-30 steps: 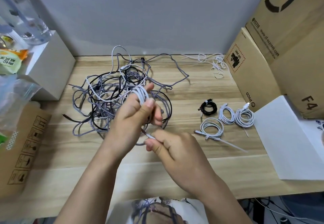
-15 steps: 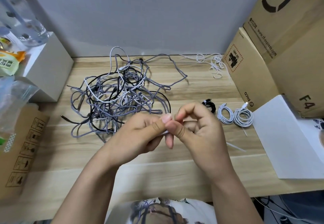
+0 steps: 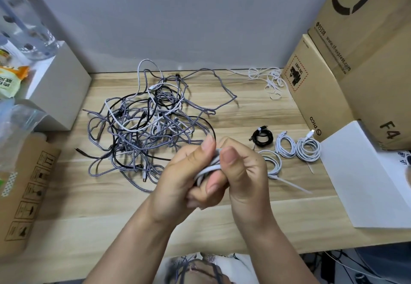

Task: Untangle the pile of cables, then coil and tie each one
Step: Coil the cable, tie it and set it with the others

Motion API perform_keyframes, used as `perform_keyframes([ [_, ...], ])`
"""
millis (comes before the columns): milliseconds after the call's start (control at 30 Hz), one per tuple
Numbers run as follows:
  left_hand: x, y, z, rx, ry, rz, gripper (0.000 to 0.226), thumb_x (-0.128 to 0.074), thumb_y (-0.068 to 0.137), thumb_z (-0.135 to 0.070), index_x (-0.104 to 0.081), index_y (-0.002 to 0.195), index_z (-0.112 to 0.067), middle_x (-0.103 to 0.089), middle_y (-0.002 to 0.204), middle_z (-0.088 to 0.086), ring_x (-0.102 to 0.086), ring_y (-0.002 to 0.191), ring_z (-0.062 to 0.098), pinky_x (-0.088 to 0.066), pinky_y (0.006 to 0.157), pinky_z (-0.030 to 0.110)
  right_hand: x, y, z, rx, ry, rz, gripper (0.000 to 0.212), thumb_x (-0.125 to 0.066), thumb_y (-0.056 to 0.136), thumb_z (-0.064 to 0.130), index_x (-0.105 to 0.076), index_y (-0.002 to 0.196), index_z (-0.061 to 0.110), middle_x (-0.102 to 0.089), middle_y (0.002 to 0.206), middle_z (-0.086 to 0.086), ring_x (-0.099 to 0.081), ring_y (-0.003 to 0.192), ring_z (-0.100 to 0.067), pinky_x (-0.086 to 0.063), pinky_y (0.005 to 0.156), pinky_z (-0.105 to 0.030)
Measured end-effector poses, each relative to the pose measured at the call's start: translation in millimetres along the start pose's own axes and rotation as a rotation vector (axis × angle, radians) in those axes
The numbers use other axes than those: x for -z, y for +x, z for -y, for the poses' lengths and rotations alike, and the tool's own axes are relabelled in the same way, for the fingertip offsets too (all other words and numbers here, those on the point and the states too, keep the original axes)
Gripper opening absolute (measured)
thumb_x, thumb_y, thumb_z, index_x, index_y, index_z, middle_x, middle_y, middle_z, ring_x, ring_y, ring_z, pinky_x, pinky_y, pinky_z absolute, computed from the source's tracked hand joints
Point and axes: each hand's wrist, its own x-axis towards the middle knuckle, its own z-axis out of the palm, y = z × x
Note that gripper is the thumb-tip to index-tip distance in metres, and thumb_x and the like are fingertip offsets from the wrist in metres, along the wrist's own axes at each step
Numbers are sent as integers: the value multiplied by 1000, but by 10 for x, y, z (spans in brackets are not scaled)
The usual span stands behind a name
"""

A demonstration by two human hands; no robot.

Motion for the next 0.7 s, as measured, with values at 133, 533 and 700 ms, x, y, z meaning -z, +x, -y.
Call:
perform_keyframes([
  [133, -90, 27, 57, 20, -65, -123, 55, -64, 69, -63, -52, 36, -21, -31, 27, -12, -26, 21, 1, -22, 33, 4, 1, -6, -66, 21, -138, -215, 77, -72, 59, 68, -35, 50, 1, -46, 36, -6, -47, 33, -36, -45, 39, -36],
  [533, -343, 157, 127, -390, 262, -590, 55, -43, 77, -49, -39, 30, -23, -32, 26, -12, -25, 24, 4, -20, 33, 11, -17, 144, -108, 508, -391, -419, 59, -57, 84, 54, -37, 46, 15, -36, 44, -3, -37, 43, -17, -31, 46, -28],
  [700, -201, 328, -35, -563, 512, -707, 55, -43, 92, -29, -51, 38, -26, -41, 36, -13, -34, 35, 0, -28, 39, 14, -55, 336, -106, 570, -522, -370, 65, -53, 89, 48, -37, 46, 2, -37, 46, -10, -35, 45, -22, -30, 46, -32],
])
